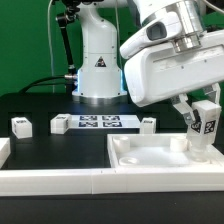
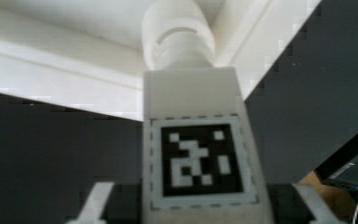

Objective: Assemble square table

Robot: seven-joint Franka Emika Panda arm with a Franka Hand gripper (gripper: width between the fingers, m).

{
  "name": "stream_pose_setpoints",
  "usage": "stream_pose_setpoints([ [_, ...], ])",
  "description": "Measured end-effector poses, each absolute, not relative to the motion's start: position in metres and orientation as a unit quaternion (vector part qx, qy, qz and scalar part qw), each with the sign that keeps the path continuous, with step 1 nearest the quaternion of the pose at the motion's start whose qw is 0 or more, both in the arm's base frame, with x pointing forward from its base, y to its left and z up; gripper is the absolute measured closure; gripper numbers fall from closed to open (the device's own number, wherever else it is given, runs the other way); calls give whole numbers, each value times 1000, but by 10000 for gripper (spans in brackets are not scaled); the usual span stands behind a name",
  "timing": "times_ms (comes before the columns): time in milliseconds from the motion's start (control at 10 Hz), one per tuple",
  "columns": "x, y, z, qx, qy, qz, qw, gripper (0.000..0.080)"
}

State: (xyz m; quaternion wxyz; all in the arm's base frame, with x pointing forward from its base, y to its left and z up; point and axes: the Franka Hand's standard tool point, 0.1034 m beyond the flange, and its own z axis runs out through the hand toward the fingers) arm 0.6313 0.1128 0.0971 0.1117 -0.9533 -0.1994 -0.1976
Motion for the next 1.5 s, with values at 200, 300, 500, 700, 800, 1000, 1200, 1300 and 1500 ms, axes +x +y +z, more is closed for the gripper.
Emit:
stream_pose_setpoints([
  [200,633,113,97,-954,-199,-194,115,509],
  [300,633,110,96,-954,-197,-193,115,509],
  [500,633,109,91,-955,-195,-194,115,509],
  [700,632,111,88,-955,-192,-196,115,509],
  [800,631,114,88,-955,-191,-195,116,509],
  [1000,630,116,85,-956,-188,-193,118,509],
  [1200,633,109,81,-953,-188,-213,104,509],
  [1300,631,106,79,-951,-187,-226,95,509],
  [1500,629,103,79,-948,-182,-245,84,509],
])
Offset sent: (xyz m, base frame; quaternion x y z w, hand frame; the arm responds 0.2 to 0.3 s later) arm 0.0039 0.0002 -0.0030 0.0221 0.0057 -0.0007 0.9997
